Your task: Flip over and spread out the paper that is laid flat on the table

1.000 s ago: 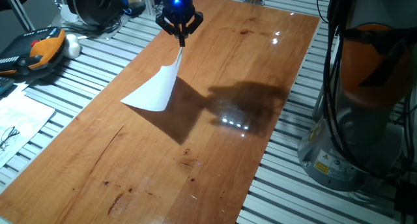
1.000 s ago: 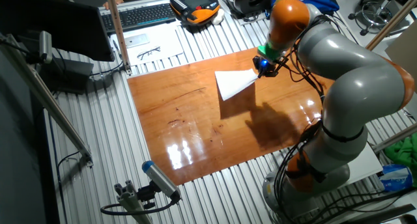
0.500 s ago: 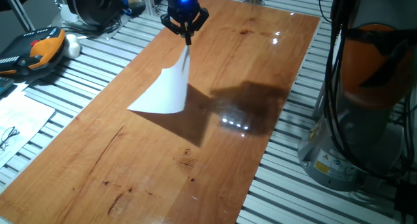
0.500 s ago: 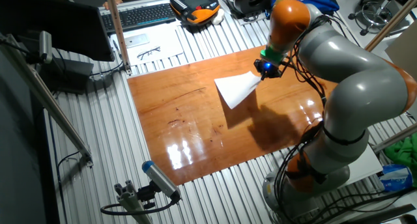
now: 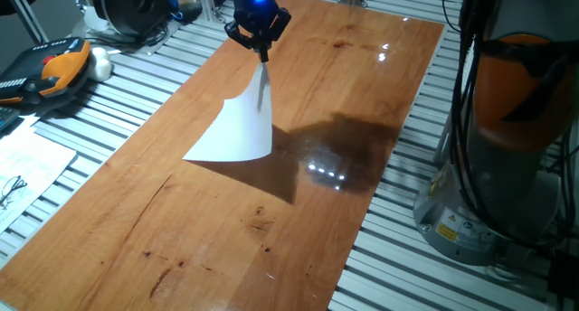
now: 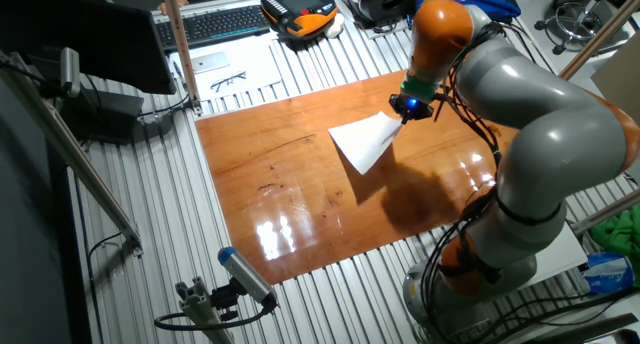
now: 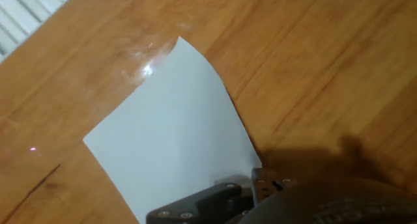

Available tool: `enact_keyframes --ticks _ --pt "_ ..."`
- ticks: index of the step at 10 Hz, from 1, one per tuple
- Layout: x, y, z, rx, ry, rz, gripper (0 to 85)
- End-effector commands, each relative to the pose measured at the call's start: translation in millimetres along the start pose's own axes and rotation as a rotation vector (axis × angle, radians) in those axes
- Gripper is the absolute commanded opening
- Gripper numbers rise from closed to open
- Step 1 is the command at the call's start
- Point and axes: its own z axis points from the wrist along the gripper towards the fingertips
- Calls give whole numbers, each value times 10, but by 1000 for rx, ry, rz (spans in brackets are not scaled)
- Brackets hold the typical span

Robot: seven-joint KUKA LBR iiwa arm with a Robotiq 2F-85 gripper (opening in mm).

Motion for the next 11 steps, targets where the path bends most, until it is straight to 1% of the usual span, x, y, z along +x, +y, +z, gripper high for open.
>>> enact_keyframes --ticks 1,2,3,4,5,6,7,8,9,10,11 --pt "1 1 2 -23 -10 -367 0" --pt "1 1 2 12 -23 -406 0" --pt "1 1 2 52 -38 -470 0" --pt "1 1 2 58 -21 -511 0" --pt "1 1 2 72 -14 -535 0" --pt "1 1 2 28 -1 -513 0" --pt "1 1 2 -59 36 -476 0" --pt "1 1 2 -109 59 -454 0" --pt "1 1 2 -120 78 -459 0" --pt "1 1 2 -111 83 -469 0" --pt "1 1 2 -115 97 -451 0"
